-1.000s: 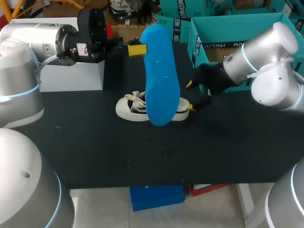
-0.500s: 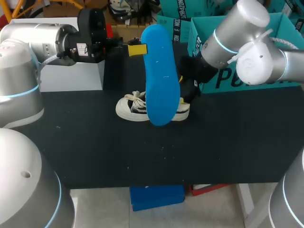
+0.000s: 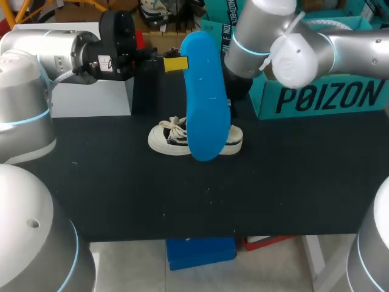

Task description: Take the shoe out of the shoebox, open the shoe tongue, remove and reinsert the insole, then place the shoe into the shoebox

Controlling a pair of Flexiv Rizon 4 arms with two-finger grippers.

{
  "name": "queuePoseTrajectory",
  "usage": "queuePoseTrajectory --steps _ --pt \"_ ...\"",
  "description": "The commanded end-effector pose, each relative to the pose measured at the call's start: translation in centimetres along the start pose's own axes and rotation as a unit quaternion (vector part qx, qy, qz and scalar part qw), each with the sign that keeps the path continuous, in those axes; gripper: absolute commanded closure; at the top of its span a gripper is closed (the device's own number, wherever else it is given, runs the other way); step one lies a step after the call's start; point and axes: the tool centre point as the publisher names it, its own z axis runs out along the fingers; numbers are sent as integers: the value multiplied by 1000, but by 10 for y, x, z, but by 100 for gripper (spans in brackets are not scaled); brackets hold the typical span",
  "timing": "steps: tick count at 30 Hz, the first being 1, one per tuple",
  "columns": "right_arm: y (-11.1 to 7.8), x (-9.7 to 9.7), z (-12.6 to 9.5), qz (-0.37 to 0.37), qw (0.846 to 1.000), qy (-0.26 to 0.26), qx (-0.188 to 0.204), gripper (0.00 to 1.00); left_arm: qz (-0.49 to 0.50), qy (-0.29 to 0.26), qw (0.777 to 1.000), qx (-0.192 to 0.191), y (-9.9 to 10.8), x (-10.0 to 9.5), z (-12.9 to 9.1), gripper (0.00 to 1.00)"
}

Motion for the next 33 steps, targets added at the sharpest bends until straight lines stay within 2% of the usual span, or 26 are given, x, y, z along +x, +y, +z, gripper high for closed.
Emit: queuePoseTrajectory --steps 1,13,22,23,24,25,28,30,33 --pt "14 -5 8 -2 992 10 125 0 1 -2 1000 1 1 0 1 100" --pt "34 -10 29 -16 989 34 142 0 1 -2 1000 1 1 0 1 100" --pt "32 -9 42 -11 989 51 138 0 1 -2 1000 1 1 0 1 100" --pt "31 -8 43 -8 989 53 136 32 1 -2 1000 1 1 0 1 100" --pt "31 -8 43 -8 989 53 136 56 1 -2 1000 1 1 0 1 100" --pt "29 -7 44 -5 990 55 133 100 1 -2 1000 1 1 0 1 100" --pt "28 -5 48 -1 992 63 106 100 1 -2 1000 1 1 0 1 100" --pt "27 -1 51 2 995 75 73 100 1 -2 1000 1 1 0 1 100" --pt "30 5 54 -5 995 98 -14 100 1 -2 1000 1 1 0 1 100"
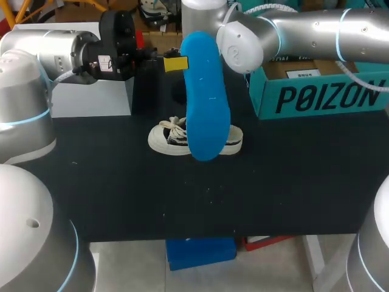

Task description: Take the shoe out of the shoebox, open the shoe tongue, remove and reinsert the insole, then place the shoe into the shoebox

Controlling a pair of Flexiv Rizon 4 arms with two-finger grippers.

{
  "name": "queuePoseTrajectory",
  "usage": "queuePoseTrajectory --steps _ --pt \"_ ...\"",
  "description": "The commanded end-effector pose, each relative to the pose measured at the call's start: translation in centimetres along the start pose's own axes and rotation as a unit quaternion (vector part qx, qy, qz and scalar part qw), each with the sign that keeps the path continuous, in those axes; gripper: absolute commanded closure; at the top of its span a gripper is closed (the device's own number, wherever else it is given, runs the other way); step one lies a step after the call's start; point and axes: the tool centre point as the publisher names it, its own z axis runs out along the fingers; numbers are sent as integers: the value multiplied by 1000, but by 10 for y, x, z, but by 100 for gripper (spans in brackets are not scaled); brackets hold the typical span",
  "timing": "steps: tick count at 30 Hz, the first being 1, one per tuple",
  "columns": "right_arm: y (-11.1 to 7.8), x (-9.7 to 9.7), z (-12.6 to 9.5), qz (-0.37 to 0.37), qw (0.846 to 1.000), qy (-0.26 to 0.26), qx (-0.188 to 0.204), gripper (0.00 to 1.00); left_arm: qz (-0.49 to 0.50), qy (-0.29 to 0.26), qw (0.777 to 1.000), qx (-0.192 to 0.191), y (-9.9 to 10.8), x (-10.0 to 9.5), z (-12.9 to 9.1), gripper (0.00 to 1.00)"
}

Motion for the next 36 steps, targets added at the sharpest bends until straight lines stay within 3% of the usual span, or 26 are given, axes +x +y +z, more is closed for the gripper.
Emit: queuePoseTrajectory --steps 1,7,36 --pt "-6 3 10 -18 992 24 -119 100 1 -2 1000 1 1 0 1 100" --pt "0 5 4 -47 980 41 -190 100 1 -2 1000 1 1 0 1 100" --pt "0 3 2 -38 982 33 -183 100 1 -2 1000 1 1 0 1 100"
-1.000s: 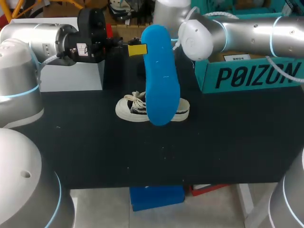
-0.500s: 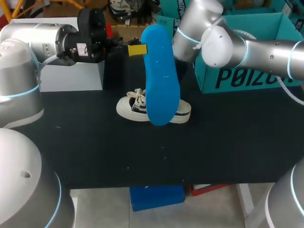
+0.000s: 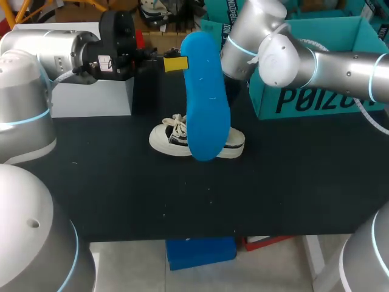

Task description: Take the shoe out of the shoebox, open the shoe tongue, remove and reinsert the insole, then place the shoe into the shoebox

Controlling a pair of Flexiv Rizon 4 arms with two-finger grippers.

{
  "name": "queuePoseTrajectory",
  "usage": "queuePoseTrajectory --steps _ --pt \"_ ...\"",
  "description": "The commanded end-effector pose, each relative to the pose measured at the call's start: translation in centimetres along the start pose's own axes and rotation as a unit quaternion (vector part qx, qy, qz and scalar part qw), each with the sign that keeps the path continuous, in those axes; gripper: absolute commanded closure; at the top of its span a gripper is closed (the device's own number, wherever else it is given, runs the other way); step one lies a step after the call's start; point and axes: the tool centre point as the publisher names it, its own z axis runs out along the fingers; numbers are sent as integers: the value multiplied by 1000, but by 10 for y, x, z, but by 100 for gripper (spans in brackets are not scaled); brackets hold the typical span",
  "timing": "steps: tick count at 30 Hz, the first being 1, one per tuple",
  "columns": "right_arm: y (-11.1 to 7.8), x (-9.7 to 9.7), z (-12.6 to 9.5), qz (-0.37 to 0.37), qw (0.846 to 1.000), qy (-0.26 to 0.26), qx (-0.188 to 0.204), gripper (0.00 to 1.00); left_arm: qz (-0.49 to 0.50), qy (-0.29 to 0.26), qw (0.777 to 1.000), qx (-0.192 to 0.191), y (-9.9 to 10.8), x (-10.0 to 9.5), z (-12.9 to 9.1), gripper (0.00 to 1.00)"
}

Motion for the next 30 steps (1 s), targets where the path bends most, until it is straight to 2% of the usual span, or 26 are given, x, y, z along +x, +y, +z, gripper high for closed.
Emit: queuePoseTrajectory --steps 1,4,5,7,11,14,24,30 --pt "1 -4 -5 19 999 -33 18 100 1 -2 1000 1 1 0 1 100" --pt "4 -9 -23 84 993 -85 24 100 1 -2 1000 1 1 0 1 100" --pt "3 -10 -29 108 988 -105 37 100 1 -2 1000 1 1 0 1 100" --pt "0 -9 -42 143 982 -121 32 100 1 -2 1000 1 1 0 1 100" --pt "-12 -5 -57 180 968 -162 72 100 1 -2 1000 1 1 0 1 100" --pt "-18 -3 -68 215 956 -183 81 100 1 -2 1000 1 1 0 1 100" --pt "-20 -2 -88 355 897 -256 64 100 1 -2 1000 1 1 0 1 100" --pt "-21 6 -89 429 861 -270 43 100 1 -2 1000 1 1 0 1 100"
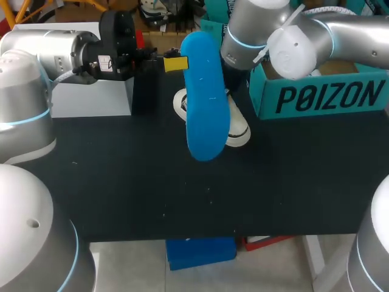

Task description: Take the shoe out of the shoebox, open the shoe tongue, remove and reinsert the insole, then place the shoe into the shoebox

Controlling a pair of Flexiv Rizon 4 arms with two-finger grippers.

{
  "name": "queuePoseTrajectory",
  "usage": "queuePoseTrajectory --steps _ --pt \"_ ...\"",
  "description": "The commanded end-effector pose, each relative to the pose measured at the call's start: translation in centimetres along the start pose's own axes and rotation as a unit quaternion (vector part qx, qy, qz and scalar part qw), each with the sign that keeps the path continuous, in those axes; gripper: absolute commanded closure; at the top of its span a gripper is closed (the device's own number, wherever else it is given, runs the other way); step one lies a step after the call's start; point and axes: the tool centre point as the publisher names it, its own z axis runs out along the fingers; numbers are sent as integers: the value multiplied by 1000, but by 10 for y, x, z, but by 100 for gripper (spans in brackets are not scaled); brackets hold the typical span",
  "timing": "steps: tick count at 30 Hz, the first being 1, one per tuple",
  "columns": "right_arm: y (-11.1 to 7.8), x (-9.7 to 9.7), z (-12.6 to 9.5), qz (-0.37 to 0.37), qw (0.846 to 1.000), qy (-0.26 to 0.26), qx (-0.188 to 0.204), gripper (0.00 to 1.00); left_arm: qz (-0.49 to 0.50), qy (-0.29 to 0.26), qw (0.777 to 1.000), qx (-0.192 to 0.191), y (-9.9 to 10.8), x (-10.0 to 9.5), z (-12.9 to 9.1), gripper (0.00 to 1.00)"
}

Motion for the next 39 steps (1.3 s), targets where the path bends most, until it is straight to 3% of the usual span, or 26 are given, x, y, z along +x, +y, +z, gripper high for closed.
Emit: queuePoseTrajectory --steps 1,9,17,27,39 --pt "-9 8 -8 105 993 -50 -15 100 1 -2 1000 1 1 0 1 100" --pt "-18 16 -3 230 971 -41 -48 100 1 -2 1000 1 1 0 1 100" --pt "-19 27 -1 299 950 -63 -67 100 1 -2 1000 1 1 0 1 100" --pt "-16 44 13 319 942 -80 -75 100 1 -2 1000 1 1 0 1 100" --pt "-18 42 43 341 933 -86 -73 100 1 -2 1000 1 1 0 1 100"
